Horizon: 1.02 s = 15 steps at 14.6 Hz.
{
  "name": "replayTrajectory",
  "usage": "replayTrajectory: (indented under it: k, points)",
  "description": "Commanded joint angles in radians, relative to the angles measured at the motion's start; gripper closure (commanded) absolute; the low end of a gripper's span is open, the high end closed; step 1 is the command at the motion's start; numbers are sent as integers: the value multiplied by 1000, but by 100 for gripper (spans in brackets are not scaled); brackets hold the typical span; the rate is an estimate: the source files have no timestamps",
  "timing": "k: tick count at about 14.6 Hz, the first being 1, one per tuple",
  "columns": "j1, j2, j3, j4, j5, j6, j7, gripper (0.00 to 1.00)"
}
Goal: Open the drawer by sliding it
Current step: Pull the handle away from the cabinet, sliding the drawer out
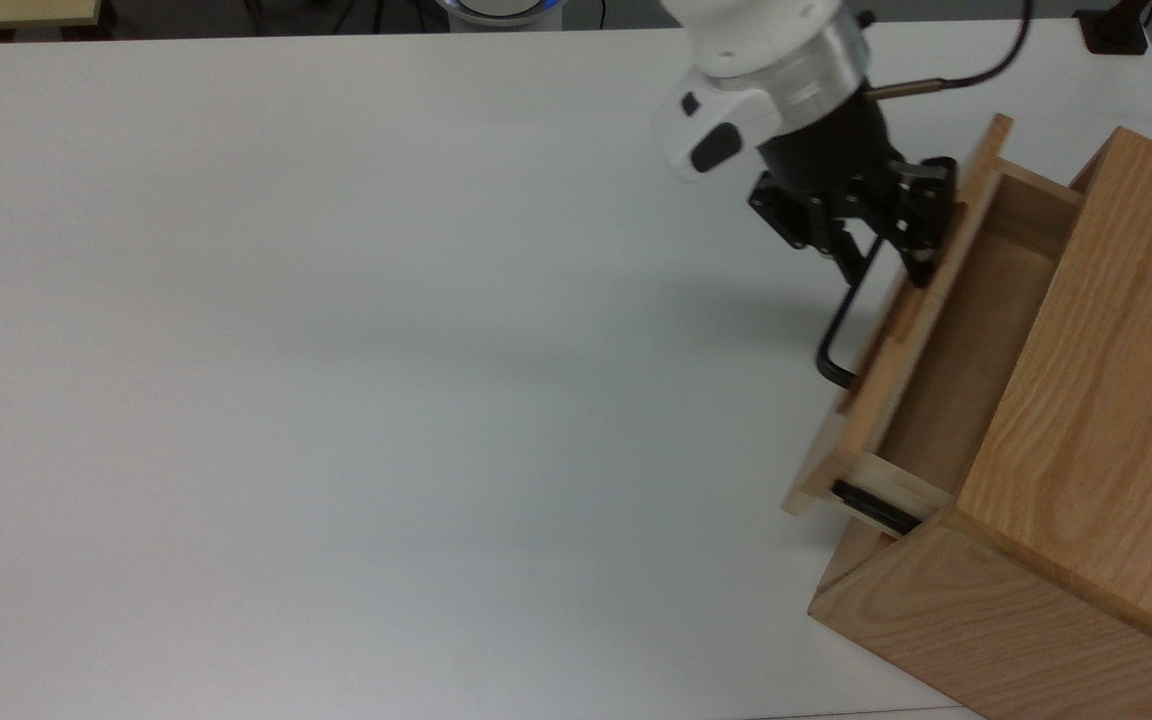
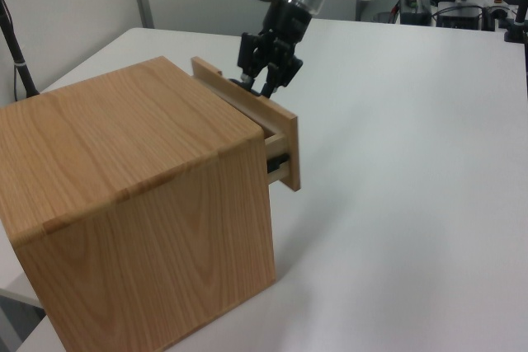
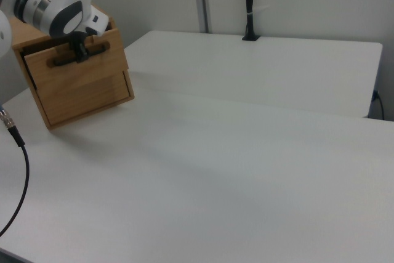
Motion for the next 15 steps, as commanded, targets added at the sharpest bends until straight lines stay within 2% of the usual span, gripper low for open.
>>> replayTrajectory:
  k: [1, 5, 11, 13, 14, 15]
  points:
    - [-72, -157, -41, -202, -14, -123, -149, 90]
    - [-118, -197, -86, -202, -12, -287, -214, 91]
    - [-152, -200, -152, -202, -12, -443, -327, 90]
    - [-155, -210, -164, -199, -12, -488, -331, 36]
    - [-153, -221, -164, -195, -15, -489, -328, 0]
    - [-155, -230, -165, -188, -20, -493, -338, 0]
